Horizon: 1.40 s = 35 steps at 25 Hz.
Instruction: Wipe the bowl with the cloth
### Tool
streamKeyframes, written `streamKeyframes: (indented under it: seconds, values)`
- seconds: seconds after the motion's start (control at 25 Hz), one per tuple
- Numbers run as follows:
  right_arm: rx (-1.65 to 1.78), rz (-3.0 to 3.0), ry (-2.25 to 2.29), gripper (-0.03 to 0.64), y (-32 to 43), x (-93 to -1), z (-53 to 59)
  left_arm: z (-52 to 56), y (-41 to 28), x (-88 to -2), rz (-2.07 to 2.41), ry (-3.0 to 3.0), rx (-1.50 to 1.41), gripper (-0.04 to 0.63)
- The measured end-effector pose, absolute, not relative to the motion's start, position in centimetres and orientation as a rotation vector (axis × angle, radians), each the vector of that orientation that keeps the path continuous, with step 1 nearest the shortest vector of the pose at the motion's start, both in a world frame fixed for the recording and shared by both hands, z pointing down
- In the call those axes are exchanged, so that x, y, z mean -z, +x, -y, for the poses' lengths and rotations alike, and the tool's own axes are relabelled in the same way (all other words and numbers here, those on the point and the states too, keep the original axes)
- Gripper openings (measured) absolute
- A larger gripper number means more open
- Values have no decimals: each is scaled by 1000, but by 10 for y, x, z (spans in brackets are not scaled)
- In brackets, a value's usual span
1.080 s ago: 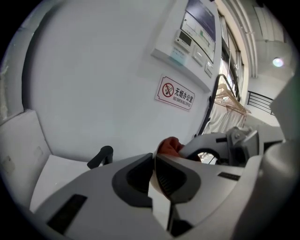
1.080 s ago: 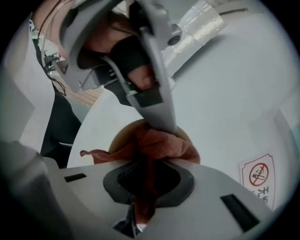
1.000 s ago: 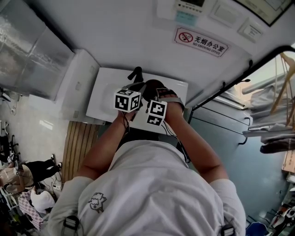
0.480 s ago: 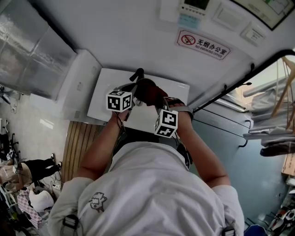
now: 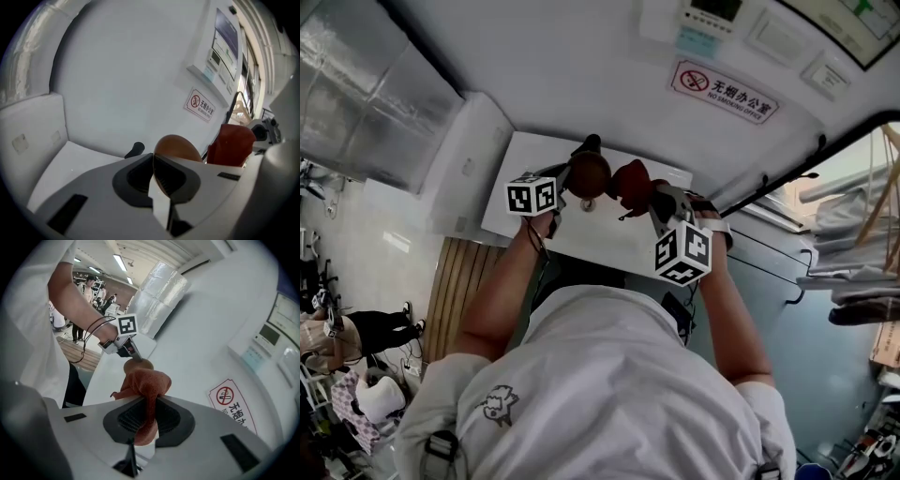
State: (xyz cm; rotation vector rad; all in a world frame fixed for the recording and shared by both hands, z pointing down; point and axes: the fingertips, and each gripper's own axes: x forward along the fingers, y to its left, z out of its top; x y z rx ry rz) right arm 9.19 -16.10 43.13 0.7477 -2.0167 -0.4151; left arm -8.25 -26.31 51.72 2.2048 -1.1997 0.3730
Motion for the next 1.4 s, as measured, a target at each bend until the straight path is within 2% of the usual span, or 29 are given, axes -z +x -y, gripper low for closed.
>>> streamKeyframes:
  seconds: [0.24,0.68,1.0,1.4]
  values:
    - [408,2084,798,55,98,-405,165,252,-65,-506,892,2060,50,23]
    - [187,2410,695,55,41,-396,145,211,-14,-474,371,1904,402,23]
    - [-1,2661,671,55,24,-355,149,184,-7,-464,183,1898,465,21]
    - [-248,2812,672,54,35,-344,190,153,24,-401,-104,2081,497,23]
